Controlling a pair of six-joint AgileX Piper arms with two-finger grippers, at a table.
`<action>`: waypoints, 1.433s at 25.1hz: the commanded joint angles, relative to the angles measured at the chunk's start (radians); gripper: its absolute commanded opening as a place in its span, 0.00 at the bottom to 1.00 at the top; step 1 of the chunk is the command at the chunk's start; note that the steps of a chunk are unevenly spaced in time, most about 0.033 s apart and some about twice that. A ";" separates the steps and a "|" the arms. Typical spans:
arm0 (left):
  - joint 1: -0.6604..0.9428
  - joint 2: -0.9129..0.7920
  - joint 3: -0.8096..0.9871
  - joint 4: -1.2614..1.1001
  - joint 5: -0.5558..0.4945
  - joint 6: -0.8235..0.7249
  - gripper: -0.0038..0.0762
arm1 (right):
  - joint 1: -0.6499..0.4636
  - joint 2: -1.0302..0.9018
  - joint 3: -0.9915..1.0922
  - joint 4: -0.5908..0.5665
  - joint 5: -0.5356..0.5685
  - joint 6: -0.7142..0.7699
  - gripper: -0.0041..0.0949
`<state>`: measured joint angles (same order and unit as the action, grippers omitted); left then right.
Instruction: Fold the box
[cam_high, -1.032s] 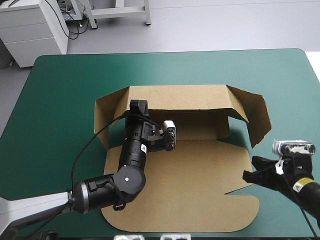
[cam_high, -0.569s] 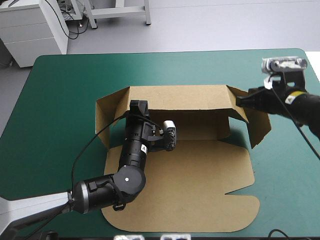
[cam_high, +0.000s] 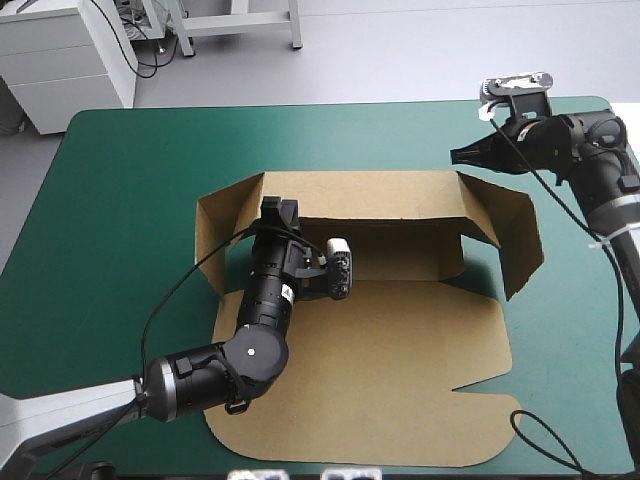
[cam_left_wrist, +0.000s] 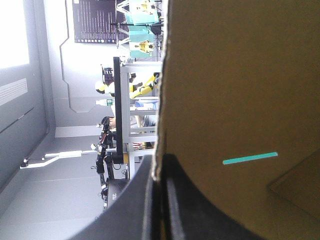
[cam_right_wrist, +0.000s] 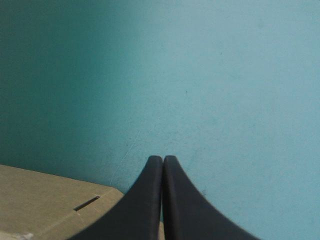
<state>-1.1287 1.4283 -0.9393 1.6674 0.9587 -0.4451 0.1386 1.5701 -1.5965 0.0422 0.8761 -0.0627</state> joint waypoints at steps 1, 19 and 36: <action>0.023 -0.035 -0.026 0.110 0.025 -0.022 0.04 | -0.006 -0.022 -0.032 0.004 -0.050 0.013 0.03; 0.075 0.042 -0.026 0.165 0.027 -0.022 0.04 | -0.006 -0.123 0.214 0.071 -0.002 -0.028 0.03; 0.075 0.042 -0.026 0.165 0.027 0.001 0.04 | -0.114 -0.209 0.212 0.257 0.226 -0.191 0.03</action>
<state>-1.0514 1.5048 -0.9384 1.6847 0.9423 -0.4461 0.0534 1.3974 -1.3540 0.2184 1.1047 -0.2040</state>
